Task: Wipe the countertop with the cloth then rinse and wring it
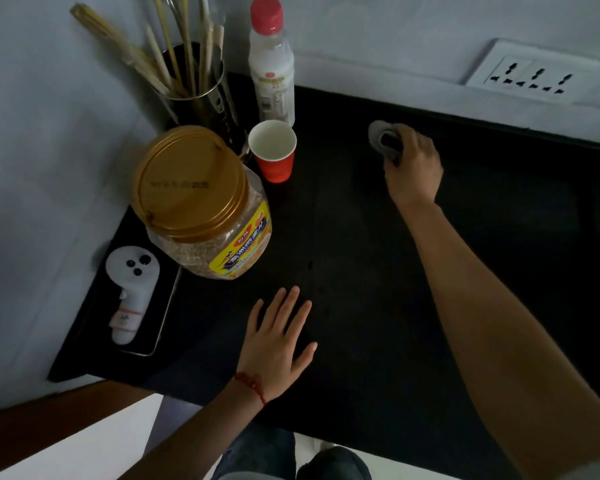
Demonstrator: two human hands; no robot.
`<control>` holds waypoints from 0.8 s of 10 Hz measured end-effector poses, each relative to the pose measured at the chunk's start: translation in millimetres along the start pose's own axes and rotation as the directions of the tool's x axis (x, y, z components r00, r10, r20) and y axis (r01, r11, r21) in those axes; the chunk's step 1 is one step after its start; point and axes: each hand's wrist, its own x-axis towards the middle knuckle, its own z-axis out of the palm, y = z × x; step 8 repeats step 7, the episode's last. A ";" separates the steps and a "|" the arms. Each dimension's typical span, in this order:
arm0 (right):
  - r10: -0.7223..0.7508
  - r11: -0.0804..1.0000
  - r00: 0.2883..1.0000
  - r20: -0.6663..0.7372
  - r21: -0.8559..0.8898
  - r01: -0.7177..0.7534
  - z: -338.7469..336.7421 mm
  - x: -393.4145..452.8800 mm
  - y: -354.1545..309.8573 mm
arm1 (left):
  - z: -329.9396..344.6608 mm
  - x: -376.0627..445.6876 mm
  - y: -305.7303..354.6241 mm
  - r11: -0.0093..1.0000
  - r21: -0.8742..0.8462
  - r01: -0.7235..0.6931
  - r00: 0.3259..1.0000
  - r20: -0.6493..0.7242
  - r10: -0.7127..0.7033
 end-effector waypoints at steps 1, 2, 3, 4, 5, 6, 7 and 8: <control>-0.193 0.965 0.980 0.054 -0.170 0.199 15.6 -0.8 11.9 | 0.4 0.0 0.3 1.000 0.005 0.003 1.000 -0.009 -0.003; -0.215 0.954 0.958 0.189 -0.169 0.248 26.9 -16.7 19.8 | 0.3 0.0 0.6 1.000 0.015 -0.003 0.999 -0.034 0.004; -0.225 0.958 0.952 0.209 -0.130 0.255 29.8 -19.5 24.6 | -0.2 -0.2 1.0 1.000 0.025 -0.001 0.999 -0.048 0.002; -0.204 0.963 0.949 0.241 -0.126 0.239 28.0 -12.8 26.5 | 0.3 0.0 1.0 1.000 0.026 -0.008 0.998 -0.055 0.010; -0.166 0.969 0.943 0.287 -0.127 0.210 28.8 -8.3 26.6 | 0.4 0.1 1.7 1.000 0.015 0.001 0.999 -0.043 0.000; -0.149 0.973 0.919 0.366 -0.109 0.202 22.3 -9.1 21.8 | -3.7 -1.1 1.3 1.000 0.022 0.004 0.999 -0.033 -0.004; -0.158 0.977 0.913 0.377 -0.074 0.200 12.0 -16.2 20.4 | -4.3 0.4 2.7 1.000 0.006 0.008 1.000 -0.022 -0.008; -0.158 0.977 0.913 0.377 -0.074 0.200 12.0 -16.2 20.4 | -4.3 0.4 2.7 1.000 0.006 0.008 1.000 -0.022 -0.008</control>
